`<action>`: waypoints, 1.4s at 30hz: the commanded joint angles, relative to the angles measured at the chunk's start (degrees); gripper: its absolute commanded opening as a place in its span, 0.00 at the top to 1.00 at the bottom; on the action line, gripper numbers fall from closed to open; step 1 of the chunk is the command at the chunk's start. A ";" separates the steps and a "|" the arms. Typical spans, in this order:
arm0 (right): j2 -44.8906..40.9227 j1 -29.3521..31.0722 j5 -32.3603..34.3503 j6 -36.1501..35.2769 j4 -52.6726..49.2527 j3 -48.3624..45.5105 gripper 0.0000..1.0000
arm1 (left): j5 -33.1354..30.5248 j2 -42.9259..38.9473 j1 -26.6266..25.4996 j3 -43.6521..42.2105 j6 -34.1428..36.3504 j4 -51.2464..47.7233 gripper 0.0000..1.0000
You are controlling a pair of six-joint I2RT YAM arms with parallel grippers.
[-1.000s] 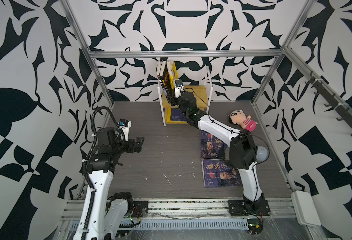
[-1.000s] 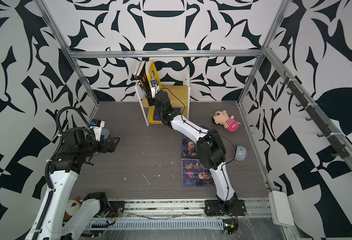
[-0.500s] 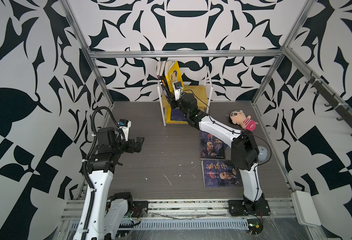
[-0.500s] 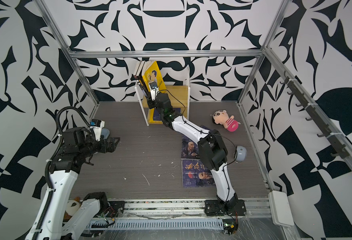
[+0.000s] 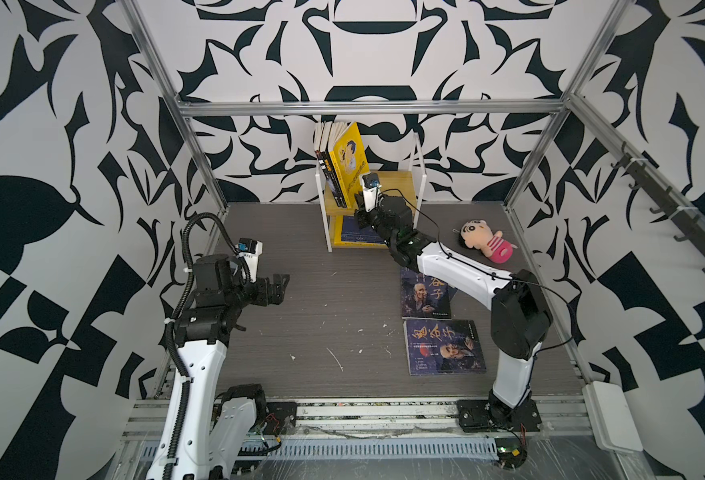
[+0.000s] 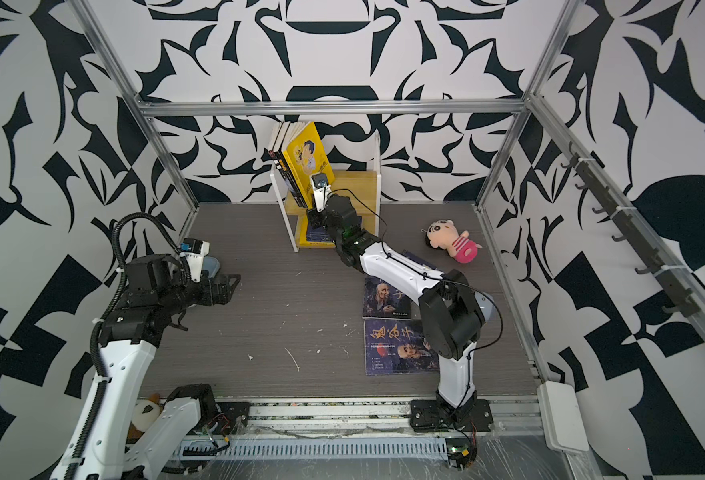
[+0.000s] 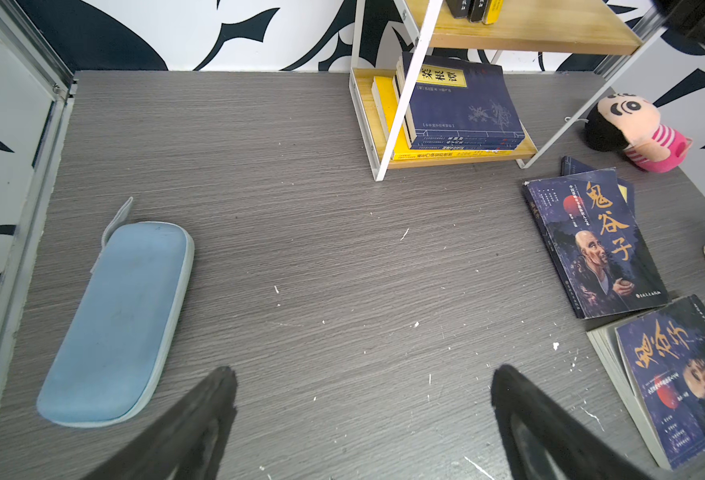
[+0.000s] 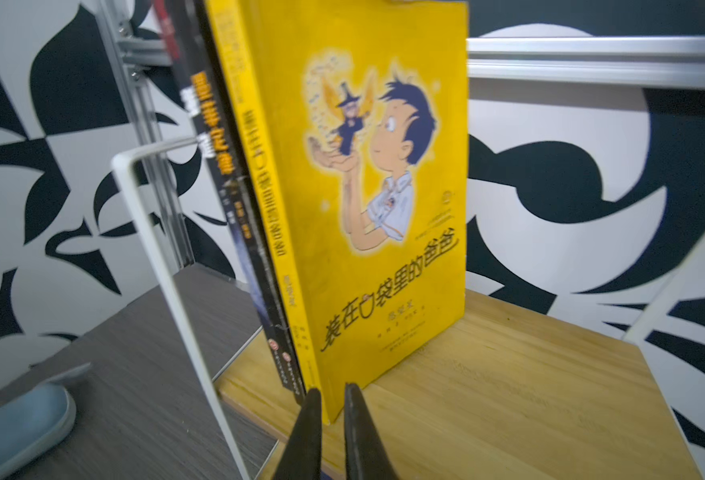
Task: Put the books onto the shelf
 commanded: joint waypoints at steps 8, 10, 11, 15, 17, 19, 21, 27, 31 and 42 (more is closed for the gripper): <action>-0.15 -2.86 7.50 1.78 -7.82 8.09 0.98 | 2.07 -0.50 0.48 -0.67 -0.24 -1.31 0.01; -3.10 -2.86 7.39 3.25 -9.57 5.79 0.97 | 3.12 -0.59 0.32 -0.93 0.03 -1.40 0.00; -4.53 -2.86 7.10 3.68 -10.53 4.59 0.96 | 3.29 -0.57 0.35 -1.11 0.04 -1.38 0.00; -12.63 -2.80 5.95 6.50 -14.67 -3.38 0.84 | 4.25 -0.26 -0.17 -1.90 -0.19 -1.11 0.00; -17.43 -2.86 5.70 8.27 -16.51 -8.15 0.77 | 5.59 -0.15 -0.08 -2.09 -1.16 -0.81 0.00; -22.62 -2.83 5.74 10.62 -18.13 -13.47 0.71 | 6.96 0.07 0.02 -2.33 -1.63 -0.69 0.01; -27.31 -2.86 5.68 12.24 -20.54 -18.09 0.66 | 7.41 0.50 0.08 -2.60 -1.96 -0.39 0.00; -40.30 -2.87 7.71 18.61 -30.38 -30.66 0.37 | 11.84 1.89 0.45 -4.23 -6.09 2.09 0.01; -46.43 -4.08 6.21 23.61 -37.52 -38.07 0.22 | 14.29 3.42 0.82 -4.56 -8.83 3.11 0.01; -57.05 -14.82 -4.03 36.84 -48.37 -54.61 0.17 | 16.20 6.11 2.70 -4.38 -12.17 3.80 0.00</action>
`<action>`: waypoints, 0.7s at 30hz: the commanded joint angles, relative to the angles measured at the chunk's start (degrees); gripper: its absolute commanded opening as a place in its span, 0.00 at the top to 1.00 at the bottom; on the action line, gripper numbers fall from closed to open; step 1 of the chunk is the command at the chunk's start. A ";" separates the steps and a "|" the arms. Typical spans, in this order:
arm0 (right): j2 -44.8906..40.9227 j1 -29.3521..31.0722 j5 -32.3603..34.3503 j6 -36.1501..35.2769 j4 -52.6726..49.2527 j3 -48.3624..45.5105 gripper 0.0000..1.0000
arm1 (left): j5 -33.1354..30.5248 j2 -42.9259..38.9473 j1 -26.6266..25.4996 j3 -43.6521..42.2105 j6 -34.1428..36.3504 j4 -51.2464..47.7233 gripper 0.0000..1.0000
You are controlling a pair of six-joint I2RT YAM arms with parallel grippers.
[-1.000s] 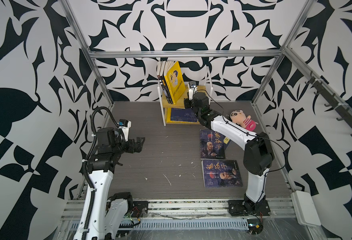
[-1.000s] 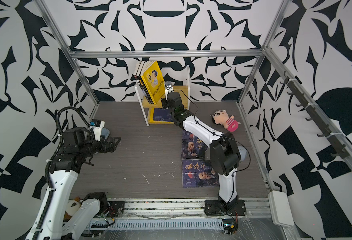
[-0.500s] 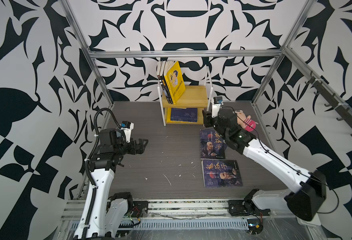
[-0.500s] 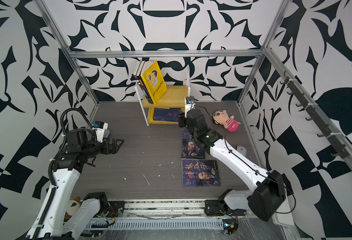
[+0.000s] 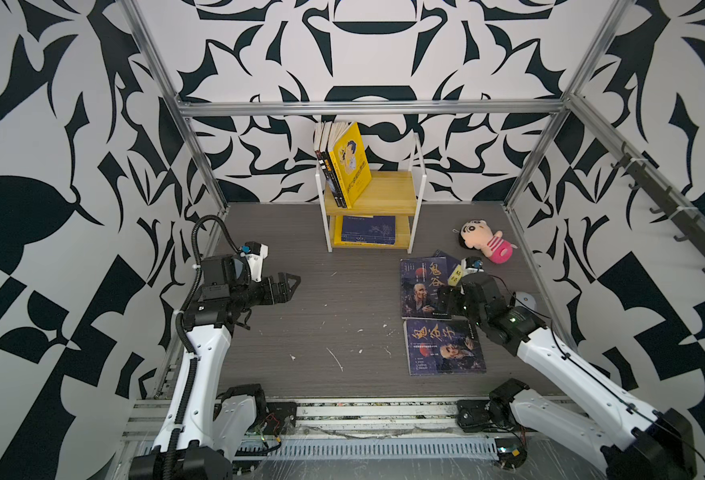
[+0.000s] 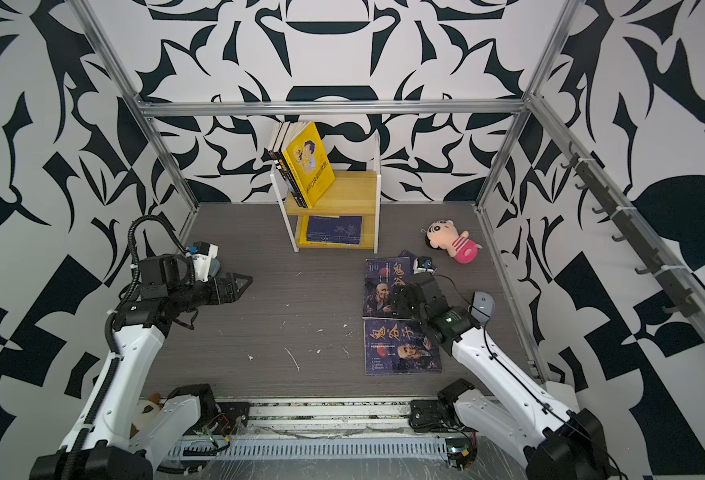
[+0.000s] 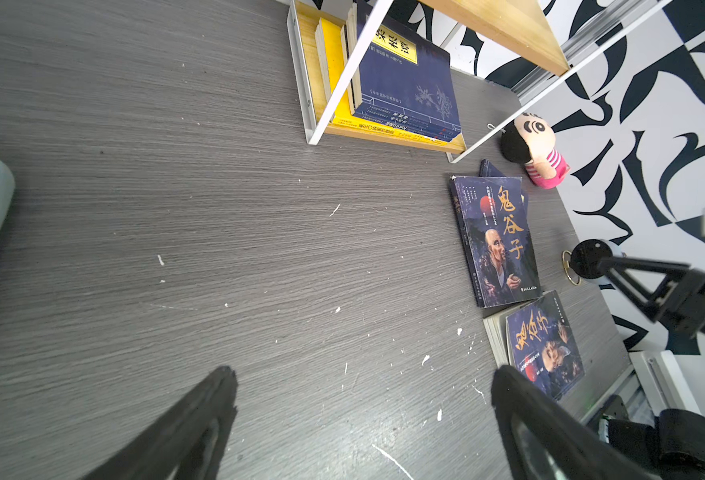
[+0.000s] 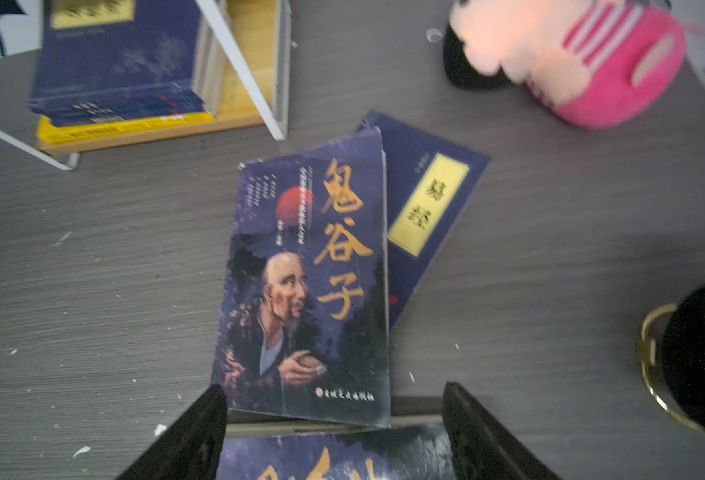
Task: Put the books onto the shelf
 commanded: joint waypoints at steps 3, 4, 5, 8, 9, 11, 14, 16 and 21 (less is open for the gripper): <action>-1.27 -5.31 -6.07 7.44 -4.59 -4.17 0.17 | 1.93 0.82 1.13 -0.26 -1.60 0.43 0.01; -1.27 -6.17 -6.63 8.39 -4.56 -5.23 0.18 | 1.80 1.00 1.20 -0.10 -1.71 0.56 0.00; -1.19 -7.17 -7.19 9.25 -4.31 -6.13 0.17 | 1.78 1.10 1.29 0.02 -1.80 0.53 0.01; -0.20 -10.77 -9.46 11.13 -2.99 -8.81 0.17 | 1.87 1.27 1.39 -0.07 -1.89 0.65 0.00; 0.23 -11.64 -10.01 11.53 -2.59 -9.58 0.17 | 1.89 1.32 1.41 -0.16 -1.84 0.61 0.01; 0.78 -12.21 -9.13 12.30 -2.61 -10.53 0.17 | 1.87 1.41 1.42 -0.31 -1.98 0.82 0.00; 0.62 -12.51 -6.44 12.94 -3.96 -11.46 0.17 | 2.21 1.28 1.43 -0.27 -2.31 1.00 0.01; 0.57 -12.82 -6.33 13.31 -4.35 -11.21 0.17 | 2.14 1.28 1.51 -0.24 -2.23 0.94 0.00; 1.60 -12.86 -6.76 16.00 -5.40 -11.84 0.16 | 2.52 1.15 1.47 -0.32 -2.34 0.78 0.00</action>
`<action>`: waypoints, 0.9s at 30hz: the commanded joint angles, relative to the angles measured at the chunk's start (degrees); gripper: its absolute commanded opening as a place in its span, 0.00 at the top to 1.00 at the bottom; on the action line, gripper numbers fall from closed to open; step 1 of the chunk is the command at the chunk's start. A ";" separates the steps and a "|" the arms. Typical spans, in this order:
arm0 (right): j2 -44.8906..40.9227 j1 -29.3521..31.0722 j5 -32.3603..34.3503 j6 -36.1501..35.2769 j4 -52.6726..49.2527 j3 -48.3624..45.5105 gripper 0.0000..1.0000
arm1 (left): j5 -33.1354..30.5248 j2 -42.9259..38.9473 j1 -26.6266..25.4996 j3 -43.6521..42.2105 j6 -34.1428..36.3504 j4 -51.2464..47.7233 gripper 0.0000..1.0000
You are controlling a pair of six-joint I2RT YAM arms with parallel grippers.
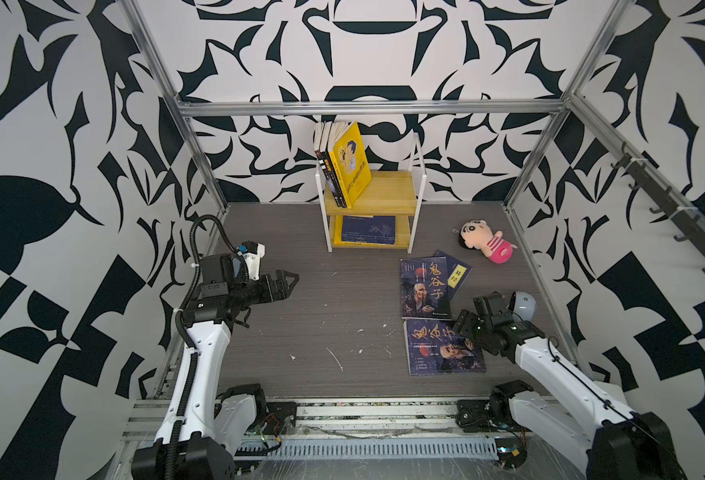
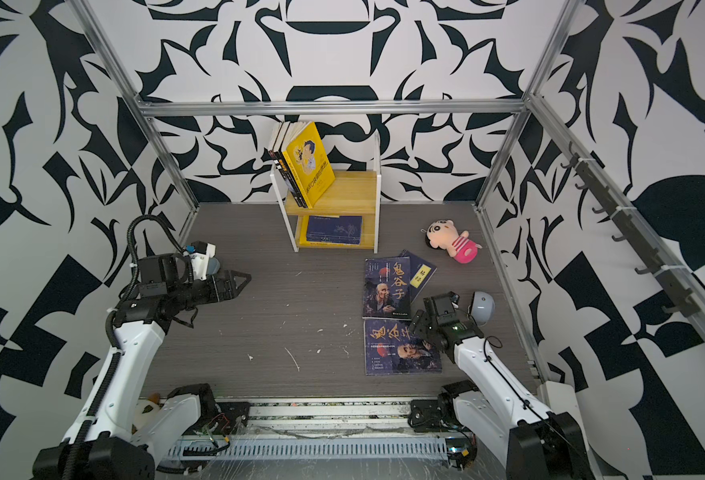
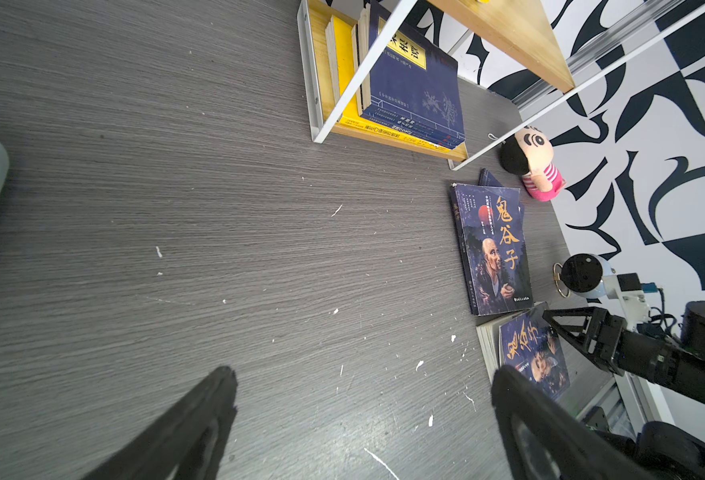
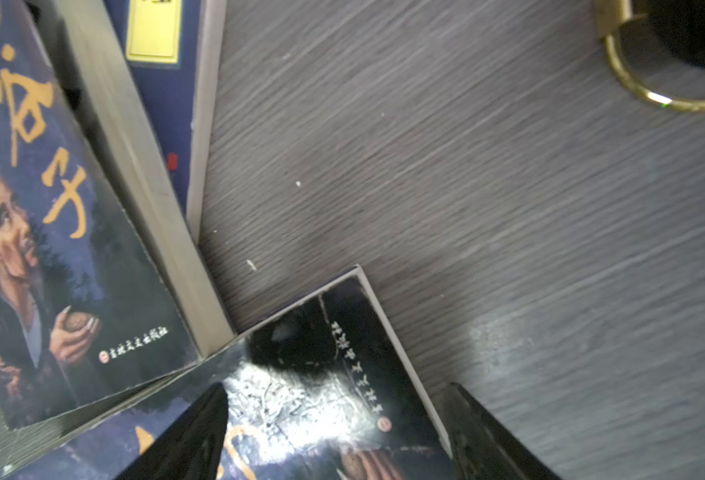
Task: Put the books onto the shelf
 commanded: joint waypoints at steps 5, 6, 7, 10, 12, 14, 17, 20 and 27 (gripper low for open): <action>1.85 -0.23 -5.34 3.73 -0.57 -1.50 0.16 | 1.83 0.14 0.38 -0.70 -0.57 0.61 0.01; 1.43 -0.23 -6.78 4.47 -0.33 -1.90 0.18 | 2.18 0.25 0.36 -0.79 -0.81 0.95 0.01; 0.84 -0.14 -8.09 5.15 0.34 -2.50 0.20 | 2.54 0.33 0.32 -0.92 -1.19 1.37 0.00; -0.09 0.85 -11.65 6.71 2.19 -4.11 0.23 | 3.79 0.62 0.18 -0.96 -2.09 2.04 0.00; -0.04 1.97 -12.75 7.59 1.89 -4.18 0.24 | 3.75 0.89 -0.37 -1.06 -1.89 2.07 0.00; -0.29 4.44 -12.88 9.90 2.92 -4.72 0.24 | 3.00 1.43 -1.07 -0.81 -1.16 1.90 0.00; 0.28 10.46 -11.54 14.54 6.33 -5.52 0.24 | 2.15 2.33 -1.97 -0.01 -1.10 1.10 0.00; 1.91 16.27 -9.28 18.62 8.15 -4.98 0.24 | 2.37 3.34 -3.32 0.18 -1.77 0.47 0.00; 6.12 27.27 -3.78 26.83 14.26 -4.33 0.24 | 4.42 7.88 -6.40 0.65 -4.69 0.03 0.09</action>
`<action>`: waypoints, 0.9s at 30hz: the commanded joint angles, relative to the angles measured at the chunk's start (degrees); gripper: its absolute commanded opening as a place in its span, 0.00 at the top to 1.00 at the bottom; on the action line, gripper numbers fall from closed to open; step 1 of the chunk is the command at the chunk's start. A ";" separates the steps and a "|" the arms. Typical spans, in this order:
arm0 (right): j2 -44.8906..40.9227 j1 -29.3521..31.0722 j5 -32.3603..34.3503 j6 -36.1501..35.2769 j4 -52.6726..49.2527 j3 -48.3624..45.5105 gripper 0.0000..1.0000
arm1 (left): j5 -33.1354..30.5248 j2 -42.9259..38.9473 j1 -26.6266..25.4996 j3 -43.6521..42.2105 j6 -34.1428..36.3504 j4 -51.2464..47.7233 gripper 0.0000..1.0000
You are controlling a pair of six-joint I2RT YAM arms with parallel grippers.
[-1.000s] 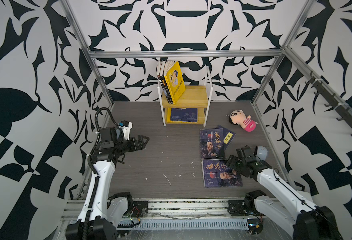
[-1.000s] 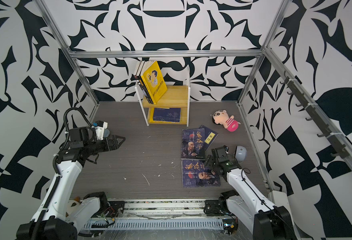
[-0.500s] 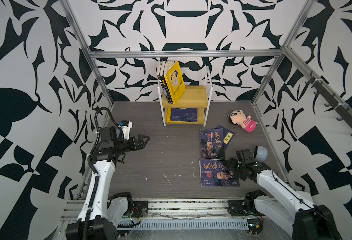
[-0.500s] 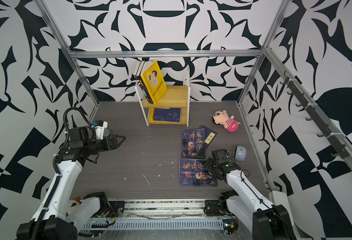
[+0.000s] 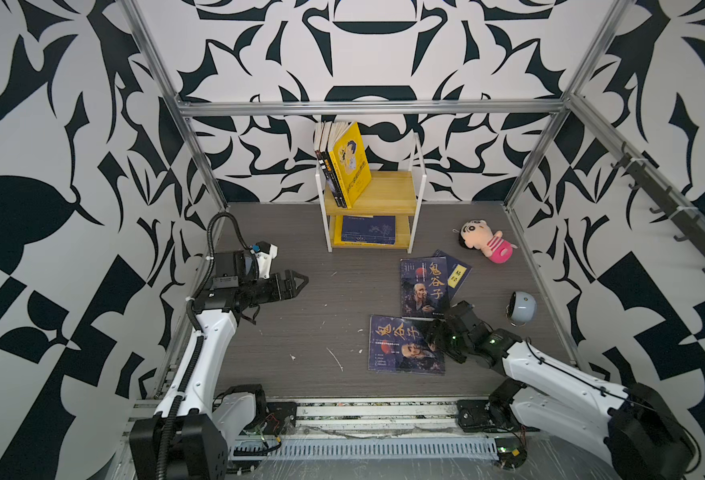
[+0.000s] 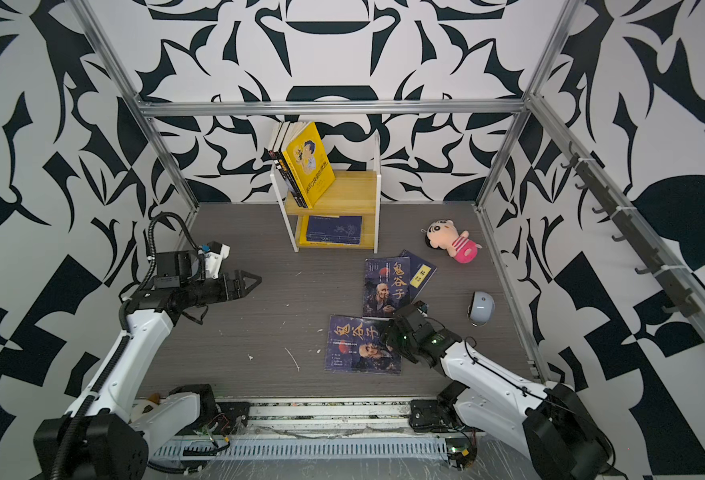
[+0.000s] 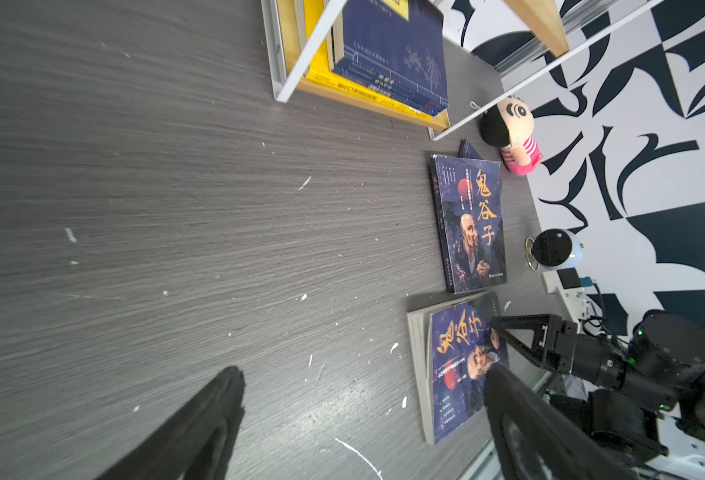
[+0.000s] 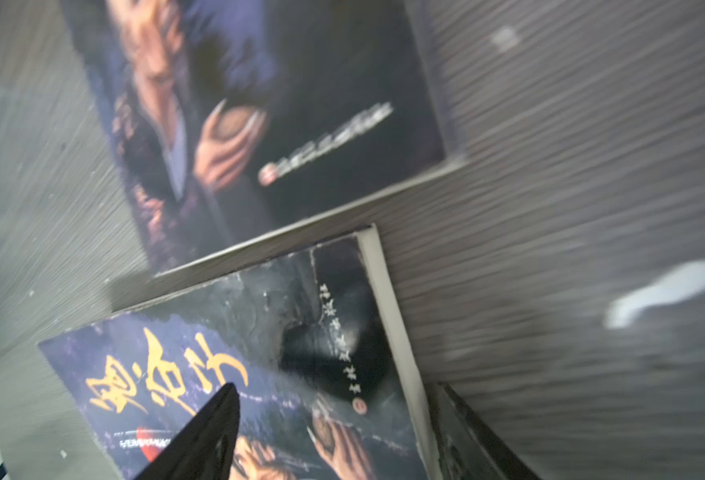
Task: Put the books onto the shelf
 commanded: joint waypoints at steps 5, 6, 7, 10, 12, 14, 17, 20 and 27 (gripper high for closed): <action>8.29 8.72 2.78 8.28 6.76 0.96 0.24 | -0.33 5.31 -4.72 1.46 -0.51 -2.42 0.10; 9.82 9.84 2.85 8.61 8.00 1.39 0.24 | -0.95 6.06 -5.43 1.21 -0.49 -2.41 0.10; 11.07 10.80 3.22 8.97 8.97 1.81 0.24 | -1.43 6.83 -6.12 0.79 -0.58 -2.33 0.11; 16.56 14.82 3.86 10.42 12.99 3.34 0.24 | -1.90 9.16 -8.13 -0.68 -2.41 -1.32 0.12; 19.68 16.70 3.47 10.86 15.59 4.46 0.24 | -1.67 10.92 -9.44 -1.40 -3.66 -0.78 0.13; 22.39 17.95 2.88 10.47 16.34 5.84 0.24 | -1.93 13.28 -10.76 -2.03 -4.63 -0.37 0.14; 22.12 18.26 3.07 10.79 16.64 5.05 0.24 | -2.37 15.40 -12.44 -3.36 -6.55 -0.14 0.18; 18.14 18.24 4.59 10.31 13.54 3.53 0.24 | -2.65 16.89 -13.38 -5.38 -9.11 0.51 0.21; 6.24 18.35 3.81 7.09 3.15 1.01 0.27 | -4.63 17.92 -16.14 -9.07 -11.49 2.24 0.31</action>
